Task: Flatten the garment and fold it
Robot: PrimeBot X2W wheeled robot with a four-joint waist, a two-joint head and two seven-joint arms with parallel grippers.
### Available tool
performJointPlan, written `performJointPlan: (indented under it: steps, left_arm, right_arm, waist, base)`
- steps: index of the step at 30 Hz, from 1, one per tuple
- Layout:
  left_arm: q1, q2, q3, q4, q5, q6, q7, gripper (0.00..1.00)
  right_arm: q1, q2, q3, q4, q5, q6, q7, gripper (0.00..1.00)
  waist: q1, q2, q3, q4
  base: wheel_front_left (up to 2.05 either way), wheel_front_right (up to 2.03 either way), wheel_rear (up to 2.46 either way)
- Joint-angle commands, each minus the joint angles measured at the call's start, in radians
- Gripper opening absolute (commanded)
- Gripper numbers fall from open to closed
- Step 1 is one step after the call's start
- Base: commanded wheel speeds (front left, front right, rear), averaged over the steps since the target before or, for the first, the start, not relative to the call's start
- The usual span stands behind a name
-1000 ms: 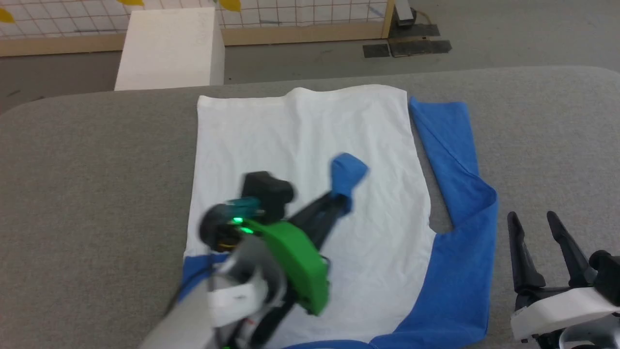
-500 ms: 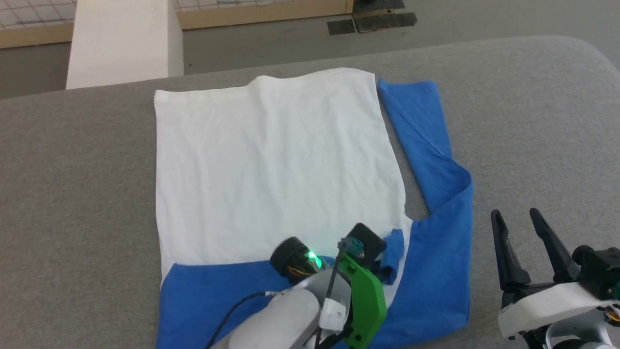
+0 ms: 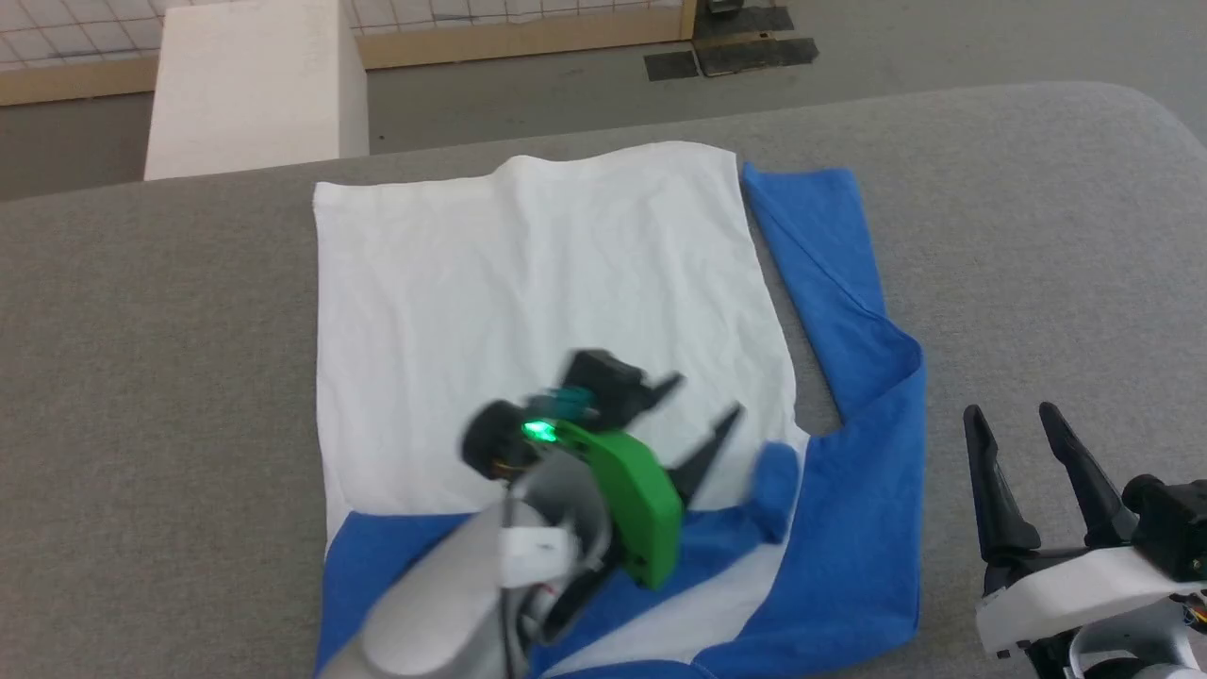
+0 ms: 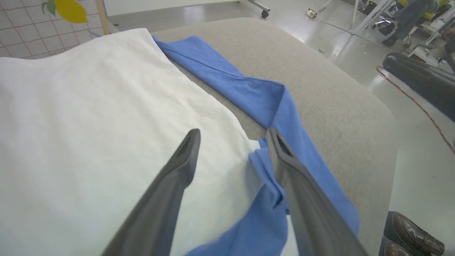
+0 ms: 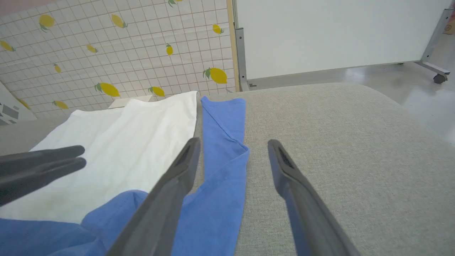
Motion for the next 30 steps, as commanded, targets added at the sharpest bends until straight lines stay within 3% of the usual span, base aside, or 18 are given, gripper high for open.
performJointPlan:
  steps: [1,9,12,16,22,30]
  left_arm:
    - [0.017,0.035,0.035,-0.023,-0.018,0.026,-0.031,1.0]
    - [0.173,0.177,0.261,-0.114,-0.043,0.153,-0.275,1.0]
    - [0.212,0.214,0.343,-0.122,-0.044,0.176,-0.364,1.0]
    - [0.244,0.234,0.466,-0.149,-0.023,0.194,-0.402,1.0]
    - [0.256,0.17,0.661,-0.259,0.092,0.176,-0.404,1.0]
    - [0.217,0.037,0.786,-0.279,0.211,0.07,-0.405,1.0]
  right_arm:
    - [-0.005,0.001,-0.002,-0.009,-0.002,-0.002,0.004,1.0]
    - [-0.053,-0.019,-0.013,-0.028,0.003,-0.002,0.016,1.0]
    - [-0.114,-0.032,-0.032,-0.012,0.005,-0.002,0.022,1.0]
    - [-0.227,-0.077,-0.038,0.051,-0.002,-0.002,0.074,1.0]
    - [-0.457,-0.17,-0.001,0.204,0.01,-0.002,0.207,1.0]
    - [-0.739,-0.264,0.089,0.453,0.061,-0.002,0.354,1.0]
  waist:
    - [0.0,-0.0001,-0.011,0.016]
    - [0.0,-0.0001,0.009,0.053]
    - [0.0,-0.0001,0.034,0.071]
    - [0.0,-0.0001,0.082,0.098]
    - [0.0,-0.0001,0.183,0.15]
    - [0.0,-0.0001,0.306,0.224]
  base:
    - [0.0,0.0,0.0]
    - [0.0,0.0,0.0]
    - [0.0,0.0,0.0]
    - [0.0,0.0,0.0]
    - [0.0,0.0,0.0]
    - [0.0,0.0,0.0]
